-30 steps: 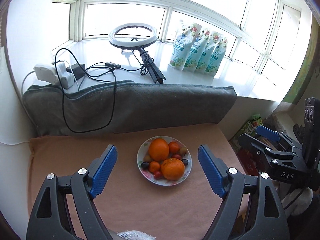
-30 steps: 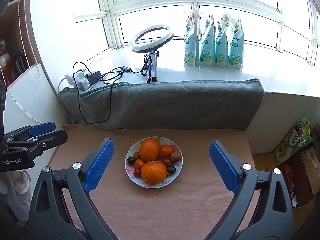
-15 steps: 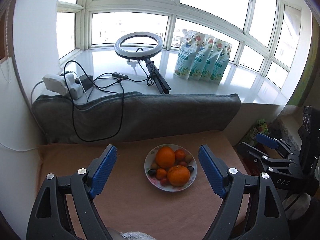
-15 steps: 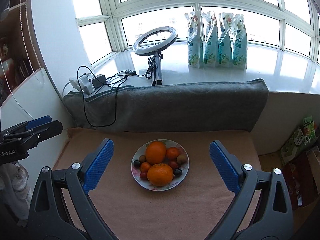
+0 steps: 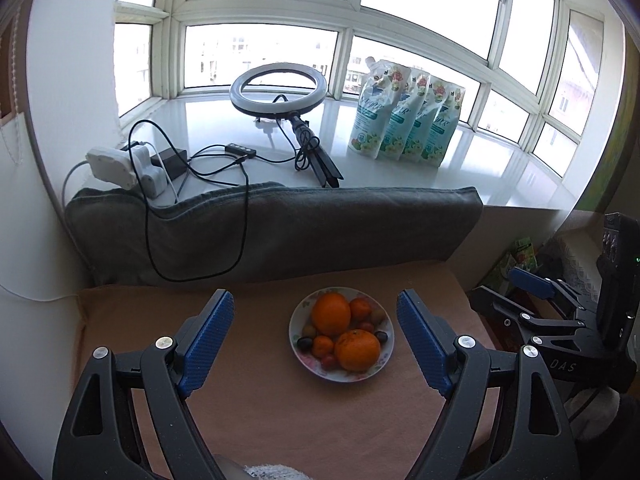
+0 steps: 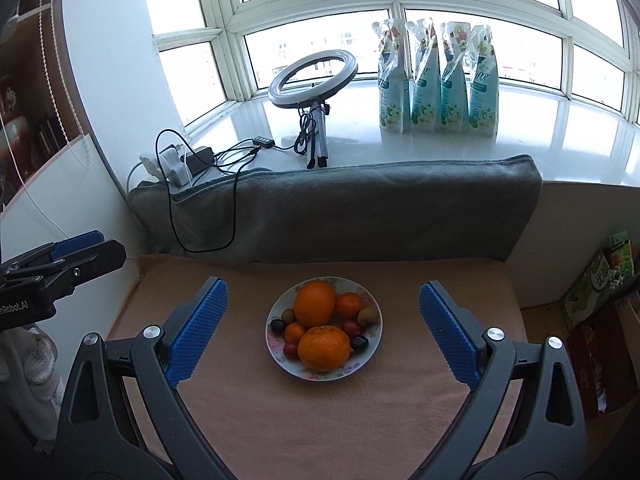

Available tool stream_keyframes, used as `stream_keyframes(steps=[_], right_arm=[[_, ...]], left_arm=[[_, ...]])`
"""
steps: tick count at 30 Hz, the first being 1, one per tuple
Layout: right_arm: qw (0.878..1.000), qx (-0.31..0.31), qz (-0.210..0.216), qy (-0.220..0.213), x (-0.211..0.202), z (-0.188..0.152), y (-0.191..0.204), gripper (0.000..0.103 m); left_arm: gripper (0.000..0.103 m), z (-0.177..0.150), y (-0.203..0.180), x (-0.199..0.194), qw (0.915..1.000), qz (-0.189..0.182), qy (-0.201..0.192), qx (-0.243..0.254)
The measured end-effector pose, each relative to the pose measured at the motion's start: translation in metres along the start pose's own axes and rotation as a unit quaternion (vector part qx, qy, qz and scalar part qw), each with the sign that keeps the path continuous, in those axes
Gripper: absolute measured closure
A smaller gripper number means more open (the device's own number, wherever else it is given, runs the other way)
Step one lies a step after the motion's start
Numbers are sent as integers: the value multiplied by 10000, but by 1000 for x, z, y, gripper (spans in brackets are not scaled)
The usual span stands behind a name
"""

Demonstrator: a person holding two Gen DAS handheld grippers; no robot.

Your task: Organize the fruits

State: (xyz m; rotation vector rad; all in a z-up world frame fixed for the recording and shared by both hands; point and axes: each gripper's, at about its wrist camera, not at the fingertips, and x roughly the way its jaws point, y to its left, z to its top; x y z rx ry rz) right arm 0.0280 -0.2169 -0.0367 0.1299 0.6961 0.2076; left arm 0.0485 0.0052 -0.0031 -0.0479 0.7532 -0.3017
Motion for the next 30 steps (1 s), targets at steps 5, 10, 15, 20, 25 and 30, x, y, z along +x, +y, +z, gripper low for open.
stream_keyframes(steps=[5, 10, 15, 20, 25, 30], right_arm=[[10000, -15, 0, 18, 0, -2, 1, 4], [10000, -25, 4, 13, 0, -2, 0, 4], [10000, -23, 11, 17, 0, -2, 0, 4], [10000, 3, -4, 40, -2, -4, 0, 4], [10000, 13, -27, 35, -3, -5, 0, 4], [10000, 33, -42, 55, -3, -6, -1, 4]], left_arm=[[19, -1, -2, -2, 10000, -3, -17, 18], [19, -1, -3, -4, 10000, 17, -29, 24], [19, -2, -3, -6, 10000, 27, -39, 2], [19, -1, -4, -6, 10000, 22, -41, 0], [19, -1, -5, -6, 10000, 40, -52, 7], [19, -2, -6, -5, 10000, 61, -26, 1]])
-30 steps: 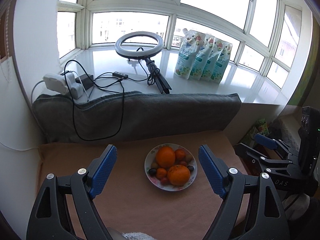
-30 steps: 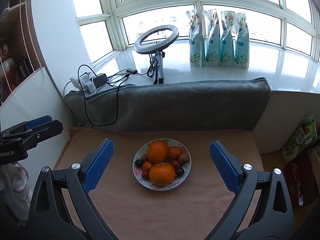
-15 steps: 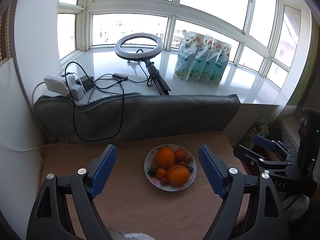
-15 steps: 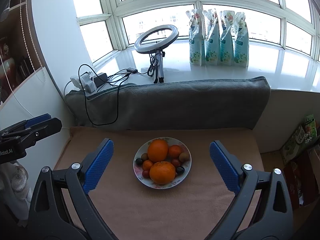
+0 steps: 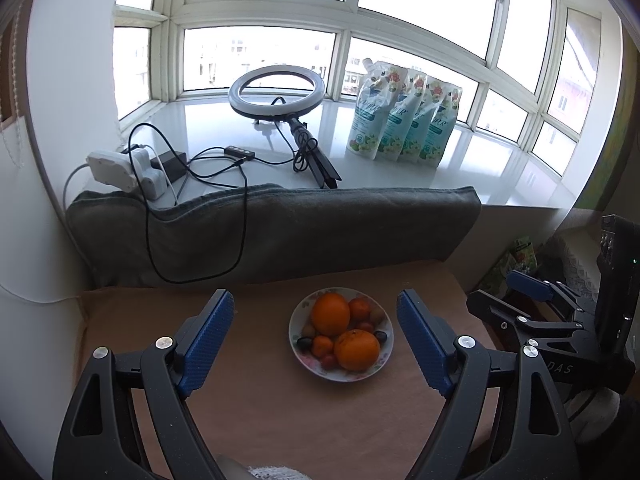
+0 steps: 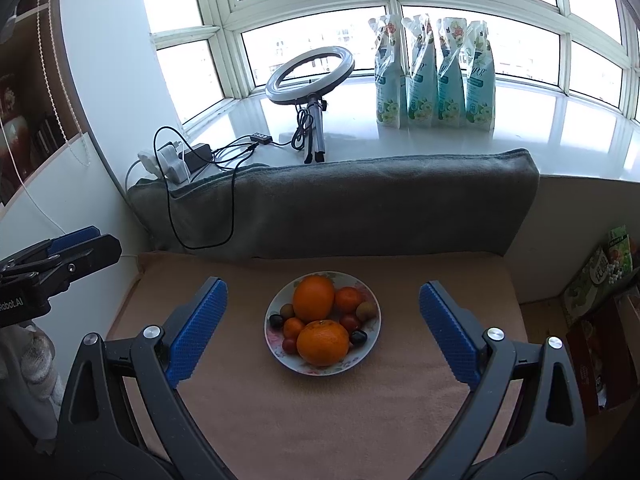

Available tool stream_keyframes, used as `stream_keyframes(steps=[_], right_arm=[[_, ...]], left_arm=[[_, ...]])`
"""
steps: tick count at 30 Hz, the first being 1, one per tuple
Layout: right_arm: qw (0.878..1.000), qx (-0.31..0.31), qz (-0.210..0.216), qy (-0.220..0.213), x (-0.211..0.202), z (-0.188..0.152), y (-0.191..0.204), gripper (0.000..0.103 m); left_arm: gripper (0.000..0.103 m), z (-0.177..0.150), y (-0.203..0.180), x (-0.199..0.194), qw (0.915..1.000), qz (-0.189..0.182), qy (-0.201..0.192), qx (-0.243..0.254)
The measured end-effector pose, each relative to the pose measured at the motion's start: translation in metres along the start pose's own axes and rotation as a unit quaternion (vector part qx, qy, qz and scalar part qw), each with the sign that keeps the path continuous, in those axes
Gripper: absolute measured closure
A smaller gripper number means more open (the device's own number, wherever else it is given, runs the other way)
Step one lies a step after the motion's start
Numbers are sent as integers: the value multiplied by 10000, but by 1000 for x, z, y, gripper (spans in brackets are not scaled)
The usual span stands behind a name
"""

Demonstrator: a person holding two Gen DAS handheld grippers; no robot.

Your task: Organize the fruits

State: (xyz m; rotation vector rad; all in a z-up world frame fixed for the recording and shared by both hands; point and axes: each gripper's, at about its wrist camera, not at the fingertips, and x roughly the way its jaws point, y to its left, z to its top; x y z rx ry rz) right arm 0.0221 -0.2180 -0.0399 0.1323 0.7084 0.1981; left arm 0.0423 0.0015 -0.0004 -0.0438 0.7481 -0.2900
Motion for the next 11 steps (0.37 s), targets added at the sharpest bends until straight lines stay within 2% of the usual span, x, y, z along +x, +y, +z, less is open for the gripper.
stream_keyframes(steps=[11], right_arm=[[10000, 30, -21, 58, 2, -2, -1, 4]], left_arm=[[19, -3, -1, 1, 10000, 70, 14, -8]])
